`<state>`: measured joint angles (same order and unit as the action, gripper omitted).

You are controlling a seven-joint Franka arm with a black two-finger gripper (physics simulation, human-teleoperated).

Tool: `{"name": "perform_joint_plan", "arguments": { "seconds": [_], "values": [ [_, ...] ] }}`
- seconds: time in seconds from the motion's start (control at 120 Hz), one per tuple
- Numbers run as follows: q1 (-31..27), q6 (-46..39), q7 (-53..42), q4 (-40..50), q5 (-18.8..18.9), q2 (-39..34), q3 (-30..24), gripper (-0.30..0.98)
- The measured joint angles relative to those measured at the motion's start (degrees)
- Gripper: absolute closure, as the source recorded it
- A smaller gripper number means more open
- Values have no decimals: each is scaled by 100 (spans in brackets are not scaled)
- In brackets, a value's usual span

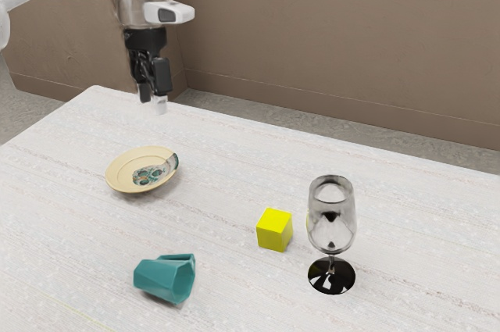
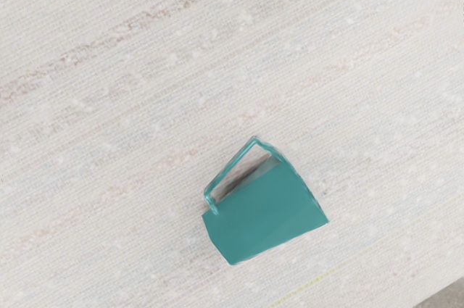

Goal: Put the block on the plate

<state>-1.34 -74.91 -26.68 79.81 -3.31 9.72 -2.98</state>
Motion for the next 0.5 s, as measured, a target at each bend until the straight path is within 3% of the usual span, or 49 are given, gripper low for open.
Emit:
{"name": "perform_joint_plan", "arguments": {
  "seconds": [0.3, 0.5],
  "values": [
    [181, -1429, -668, 2, -1, 985, -8, 0],
    [-22, -2138, -964, 9, 165, 1491, -705, 0]
  ]
}}
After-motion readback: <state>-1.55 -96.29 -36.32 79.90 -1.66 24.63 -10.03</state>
